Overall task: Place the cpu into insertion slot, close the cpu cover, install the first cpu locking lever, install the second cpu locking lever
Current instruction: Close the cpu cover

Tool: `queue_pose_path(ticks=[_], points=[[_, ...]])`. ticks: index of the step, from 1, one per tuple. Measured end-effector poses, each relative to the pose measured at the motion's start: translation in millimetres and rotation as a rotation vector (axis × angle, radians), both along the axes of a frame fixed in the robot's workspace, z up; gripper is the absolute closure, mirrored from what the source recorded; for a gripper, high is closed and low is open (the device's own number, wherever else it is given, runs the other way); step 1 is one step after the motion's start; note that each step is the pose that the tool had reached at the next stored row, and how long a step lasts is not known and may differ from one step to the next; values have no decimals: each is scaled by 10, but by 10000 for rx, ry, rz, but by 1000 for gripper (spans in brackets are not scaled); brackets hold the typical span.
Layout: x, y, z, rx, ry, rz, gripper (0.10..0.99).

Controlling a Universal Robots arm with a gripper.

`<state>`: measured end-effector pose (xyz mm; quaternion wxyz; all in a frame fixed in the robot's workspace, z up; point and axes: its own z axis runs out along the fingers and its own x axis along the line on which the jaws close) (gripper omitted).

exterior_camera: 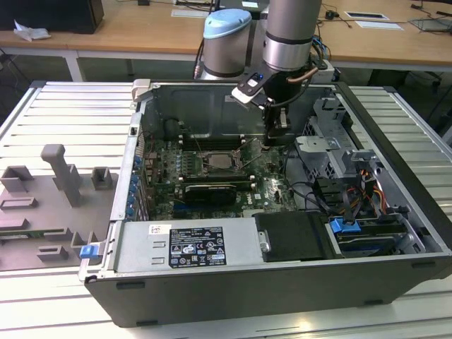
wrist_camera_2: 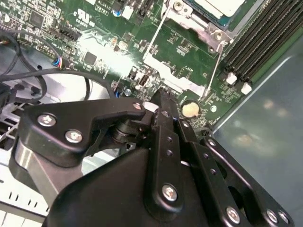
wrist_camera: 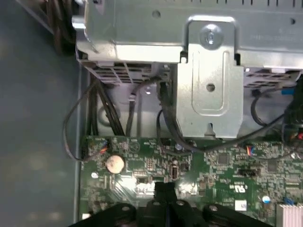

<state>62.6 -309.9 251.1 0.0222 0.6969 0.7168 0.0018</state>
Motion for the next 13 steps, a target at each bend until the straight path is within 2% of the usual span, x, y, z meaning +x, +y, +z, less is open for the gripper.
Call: queue_pose_path(ticks=[4,10,13], points=[[-52,0,-9,3,0,28,980],[-178,-1,-9,3,0,53,980],[-202,0,-9,4,0,68,980]])
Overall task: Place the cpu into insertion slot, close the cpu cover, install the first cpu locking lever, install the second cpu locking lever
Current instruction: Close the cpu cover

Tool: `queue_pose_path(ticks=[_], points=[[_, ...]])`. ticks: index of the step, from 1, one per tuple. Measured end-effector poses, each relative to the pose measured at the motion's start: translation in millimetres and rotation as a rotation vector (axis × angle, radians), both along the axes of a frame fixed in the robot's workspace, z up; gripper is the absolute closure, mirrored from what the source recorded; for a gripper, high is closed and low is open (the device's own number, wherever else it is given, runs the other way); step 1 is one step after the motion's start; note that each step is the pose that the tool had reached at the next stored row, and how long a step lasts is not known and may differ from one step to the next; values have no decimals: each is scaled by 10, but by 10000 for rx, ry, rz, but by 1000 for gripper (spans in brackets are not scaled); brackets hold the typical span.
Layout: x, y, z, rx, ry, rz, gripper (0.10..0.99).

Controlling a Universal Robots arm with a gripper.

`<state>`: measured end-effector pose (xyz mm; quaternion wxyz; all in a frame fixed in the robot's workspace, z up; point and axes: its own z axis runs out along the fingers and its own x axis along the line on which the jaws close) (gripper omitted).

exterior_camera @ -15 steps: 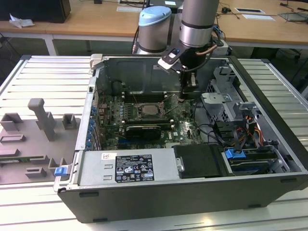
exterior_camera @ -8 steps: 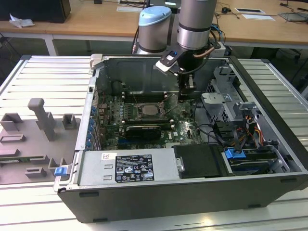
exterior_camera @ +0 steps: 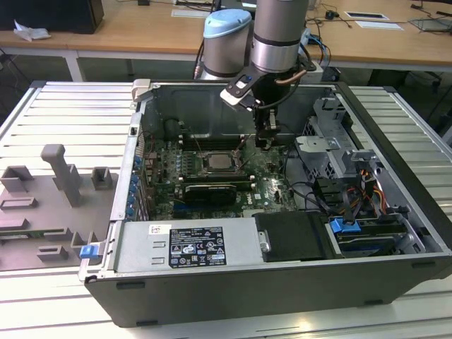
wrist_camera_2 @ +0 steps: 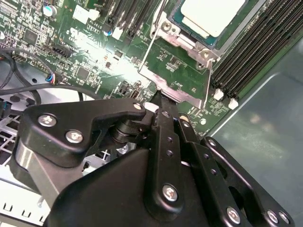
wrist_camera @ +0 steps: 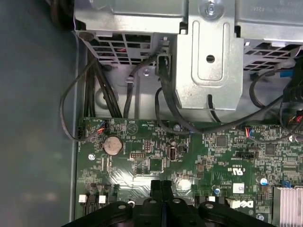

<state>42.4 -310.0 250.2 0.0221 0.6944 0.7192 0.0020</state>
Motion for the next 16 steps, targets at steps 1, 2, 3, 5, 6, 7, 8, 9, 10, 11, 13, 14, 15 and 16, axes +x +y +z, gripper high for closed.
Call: queue_pose_path(ticks=[1,2,3,5,6,7,8,9,10,11,13,14,15,16], points=[[-5,0,0,0,0,1,980],[-9,0,0,-1,0,1,980],[-11,0,0,-1,0,1,980],[-25,0,0,-1,0,2,980],[-44,0,0,0,0,2,980],[-61,0,0,-1,0,2,980],[-82,0,0,0,0,2,980],[-94,0,0,0,0,2,980],[-105,0,0,0,0,1,980],[-115,0,0,0,0,1,980],[-143,0,0,-1,0,3,980],[-155,0,0,0,1,3,980],[-169,0,0,-1,0,2,980],[-181,0,0,-1,0,2,980]])
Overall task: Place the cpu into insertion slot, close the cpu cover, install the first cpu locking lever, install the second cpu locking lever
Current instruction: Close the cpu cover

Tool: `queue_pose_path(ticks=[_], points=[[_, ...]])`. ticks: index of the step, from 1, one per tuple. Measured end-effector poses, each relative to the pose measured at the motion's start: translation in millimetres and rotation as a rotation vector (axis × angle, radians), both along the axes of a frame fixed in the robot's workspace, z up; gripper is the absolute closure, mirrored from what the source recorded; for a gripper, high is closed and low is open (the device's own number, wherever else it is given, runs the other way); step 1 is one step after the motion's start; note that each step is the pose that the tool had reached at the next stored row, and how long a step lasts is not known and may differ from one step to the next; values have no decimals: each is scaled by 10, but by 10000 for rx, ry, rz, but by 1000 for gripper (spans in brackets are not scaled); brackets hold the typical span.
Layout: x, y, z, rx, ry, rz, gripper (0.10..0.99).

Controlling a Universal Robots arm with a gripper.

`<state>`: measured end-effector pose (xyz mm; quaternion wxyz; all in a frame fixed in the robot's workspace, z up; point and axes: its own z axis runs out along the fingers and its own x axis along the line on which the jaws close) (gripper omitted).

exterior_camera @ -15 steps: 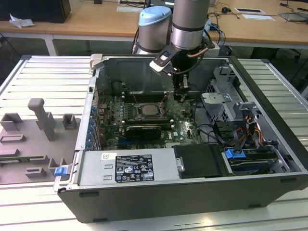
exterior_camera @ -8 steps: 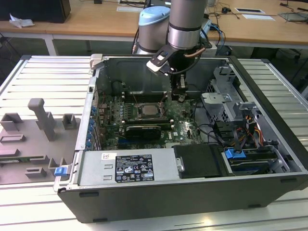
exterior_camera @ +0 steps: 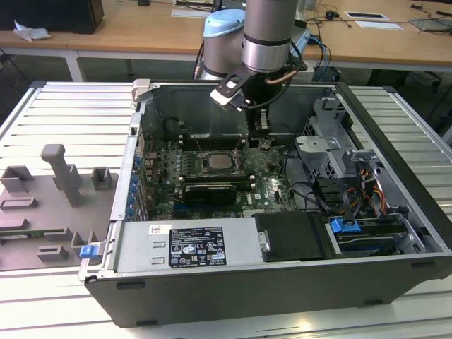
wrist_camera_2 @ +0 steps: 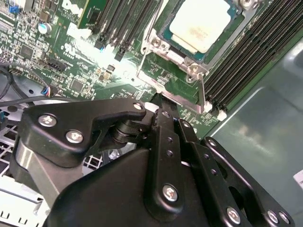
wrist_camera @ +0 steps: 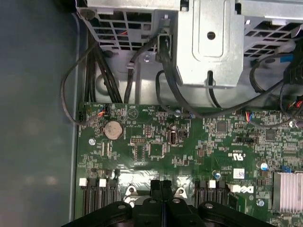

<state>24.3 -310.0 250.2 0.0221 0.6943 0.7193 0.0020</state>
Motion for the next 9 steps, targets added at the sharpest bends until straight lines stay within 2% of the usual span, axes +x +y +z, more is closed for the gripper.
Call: queue_pose_path(ticks=[9], points=[[-179,0,0,0,0,0,980]])
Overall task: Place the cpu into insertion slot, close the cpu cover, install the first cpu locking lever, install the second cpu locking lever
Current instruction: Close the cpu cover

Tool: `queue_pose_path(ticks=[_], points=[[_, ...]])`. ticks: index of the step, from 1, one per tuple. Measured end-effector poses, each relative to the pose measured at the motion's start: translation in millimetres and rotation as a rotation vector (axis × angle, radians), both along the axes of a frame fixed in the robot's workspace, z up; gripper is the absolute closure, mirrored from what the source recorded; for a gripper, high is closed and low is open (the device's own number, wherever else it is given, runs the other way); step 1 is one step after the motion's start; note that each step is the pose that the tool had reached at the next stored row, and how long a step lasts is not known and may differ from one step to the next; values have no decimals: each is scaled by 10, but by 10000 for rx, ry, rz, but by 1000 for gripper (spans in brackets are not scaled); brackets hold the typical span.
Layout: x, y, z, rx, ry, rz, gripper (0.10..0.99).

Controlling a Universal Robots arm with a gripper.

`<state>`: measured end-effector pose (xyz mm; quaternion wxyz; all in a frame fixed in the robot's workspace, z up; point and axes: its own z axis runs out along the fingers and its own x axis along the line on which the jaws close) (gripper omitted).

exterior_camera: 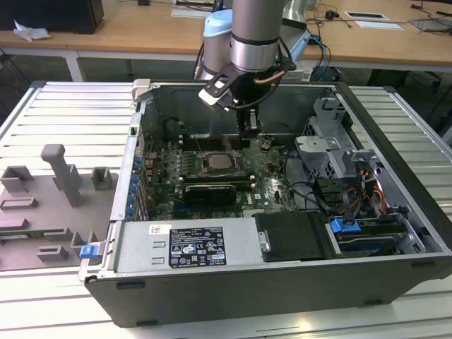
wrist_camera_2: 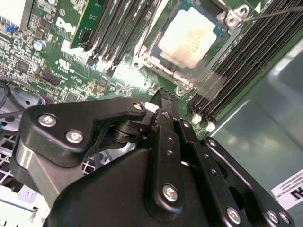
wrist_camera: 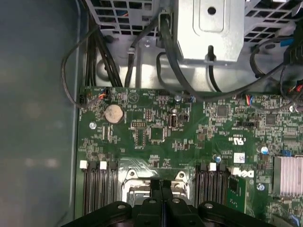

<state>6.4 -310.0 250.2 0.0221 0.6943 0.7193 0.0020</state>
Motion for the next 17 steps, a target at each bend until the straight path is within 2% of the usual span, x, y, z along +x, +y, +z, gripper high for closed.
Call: queue_pose_path(ticks=[3,9,17], points=[[-72,0,-1,1,-1,-1,980],[-143,0,-17,1,0,0,980],[-290,0,-42,0,0,23,980]])
